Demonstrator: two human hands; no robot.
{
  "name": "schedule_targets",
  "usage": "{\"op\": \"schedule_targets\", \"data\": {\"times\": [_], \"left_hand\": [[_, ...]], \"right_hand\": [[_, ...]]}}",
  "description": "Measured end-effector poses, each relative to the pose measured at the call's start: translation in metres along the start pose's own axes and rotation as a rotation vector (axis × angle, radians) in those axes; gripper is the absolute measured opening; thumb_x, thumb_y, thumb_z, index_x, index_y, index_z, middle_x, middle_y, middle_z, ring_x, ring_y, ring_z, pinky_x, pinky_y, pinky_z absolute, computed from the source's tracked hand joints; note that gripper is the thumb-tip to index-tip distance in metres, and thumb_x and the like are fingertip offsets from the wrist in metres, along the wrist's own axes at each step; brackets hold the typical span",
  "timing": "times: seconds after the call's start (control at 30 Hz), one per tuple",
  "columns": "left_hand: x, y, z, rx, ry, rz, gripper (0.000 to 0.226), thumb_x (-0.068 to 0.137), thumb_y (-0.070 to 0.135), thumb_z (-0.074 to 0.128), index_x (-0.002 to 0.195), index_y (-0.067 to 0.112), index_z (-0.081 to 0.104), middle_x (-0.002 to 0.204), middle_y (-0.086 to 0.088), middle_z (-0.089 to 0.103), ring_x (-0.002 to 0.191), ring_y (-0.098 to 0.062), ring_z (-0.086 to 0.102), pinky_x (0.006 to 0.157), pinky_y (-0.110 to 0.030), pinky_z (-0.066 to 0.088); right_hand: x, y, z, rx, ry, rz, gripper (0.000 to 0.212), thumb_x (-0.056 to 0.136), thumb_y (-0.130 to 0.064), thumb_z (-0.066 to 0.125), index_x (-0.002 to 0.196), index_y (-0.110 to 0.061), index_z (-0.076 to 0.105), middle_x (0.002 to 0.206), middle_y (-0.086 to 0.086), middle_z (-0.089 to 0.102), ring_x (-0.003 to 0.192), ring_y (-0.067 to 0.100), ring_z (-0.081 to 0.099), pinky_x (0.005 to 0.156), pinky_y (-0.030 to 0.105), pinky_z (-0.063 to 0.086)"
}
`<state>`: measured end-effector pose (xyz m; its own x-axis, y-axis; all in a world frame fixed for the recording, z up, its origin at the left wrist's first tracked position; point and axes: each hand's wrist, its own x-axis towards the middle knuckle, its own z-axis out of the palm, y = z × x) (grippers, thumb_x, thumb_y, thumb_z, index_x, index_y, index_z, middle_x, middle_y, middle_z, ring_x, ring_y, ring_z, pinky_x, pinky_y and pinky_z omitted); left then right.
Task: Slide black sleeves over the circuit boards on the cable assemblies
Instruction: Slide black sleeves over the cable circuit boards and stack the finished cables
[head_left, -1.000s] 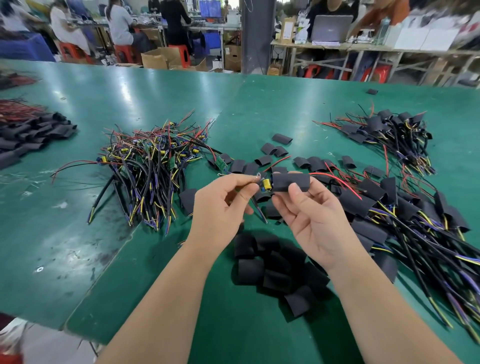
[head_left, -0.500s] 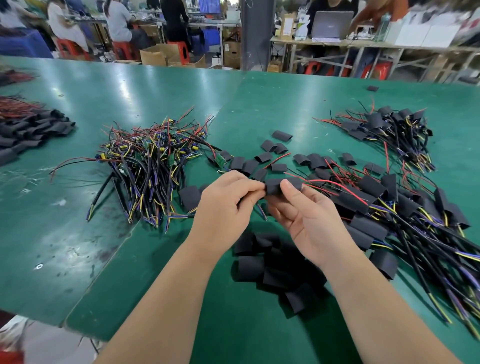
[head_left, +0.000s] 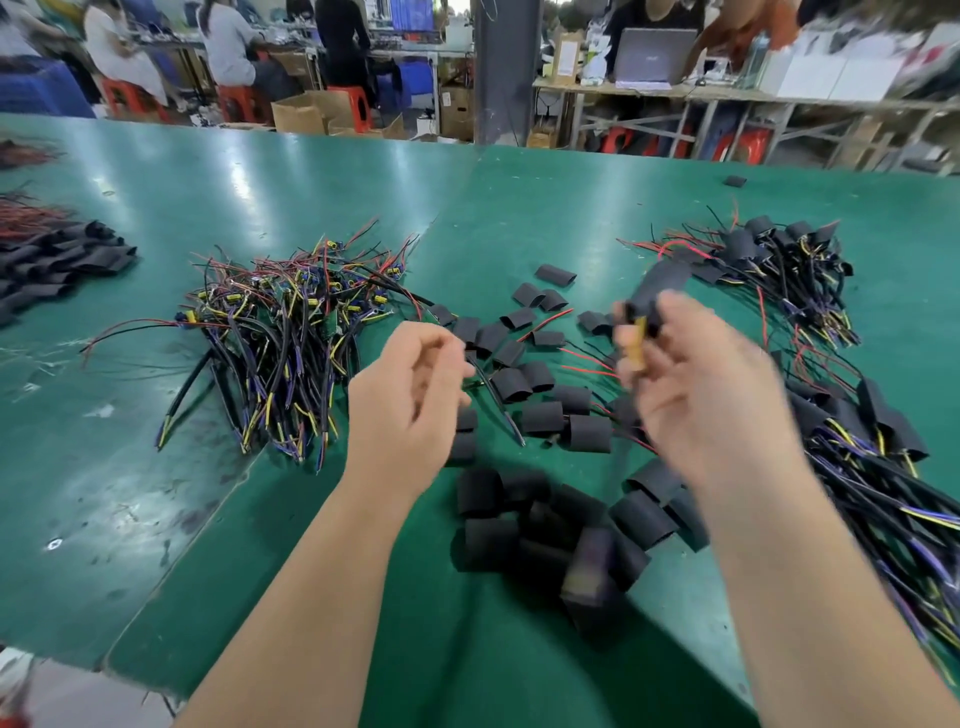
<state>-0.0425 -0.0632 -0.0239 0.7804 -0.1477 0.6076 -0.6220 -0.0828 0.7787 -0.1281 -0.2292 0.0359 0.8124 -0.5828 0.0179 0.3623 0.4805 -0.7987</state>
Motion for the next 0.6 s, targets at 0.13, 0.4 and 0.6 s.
{"op": "schedule_targets", "data": {"times": [0.13,0.4,0.6], "left_hand": [[0.009,-0.015,-0.009,0.413,0.091,-0.131,0.009,0.090,0.017,0.052,0.087,0.017,0.060,0.077,0.001,0.063,0.071,-0.018,0.057,0.074,-0.038,0.048],[0.011,-0.031,-0.021,0.991,0.038,-0.437,0.047,0.089,0.026,0.053,0.135,0.018,0.047,0.143,-0.007,0.043,0.132,-0.029,0.032,0.107,-0.043,0.020],[0.017,-0.039,-0.031,1.201,-0.034,-0.511,0.020,0.093,0.037,0.052,0.101,0.028,0.068,0.108,-0.004,0.060,0.111,-0.030,0.045,0.093,-0.042,0.024]], "right_hand": [[0.009,-0.046,-0.027,-0.536,0.125,-0.396,0.013,0.077,-0.028,0.072,0.088,-0.034,0.076,0.075,-0.008,0.071,0.056,0.003,0.057,0.060,0.017,0.049],[0.015,-0.045,-0.070,-1.702,0.415,-0.249,0.040,0.075,-0.025,0.073,0.115,-0.021,0.067,0.115,0.022,0.059,0.112,0.041,0.051,0.099,0.051,0.041],[0.009,-0.018,-0.047,-1.566,0.149,-0.360,0.013,0.083,-0.014,0.067,0.095,-0.016,0.072,0.071,-0.003,0.063,0.072,0.018,0.056,0.073,0.018,0.034]]}}
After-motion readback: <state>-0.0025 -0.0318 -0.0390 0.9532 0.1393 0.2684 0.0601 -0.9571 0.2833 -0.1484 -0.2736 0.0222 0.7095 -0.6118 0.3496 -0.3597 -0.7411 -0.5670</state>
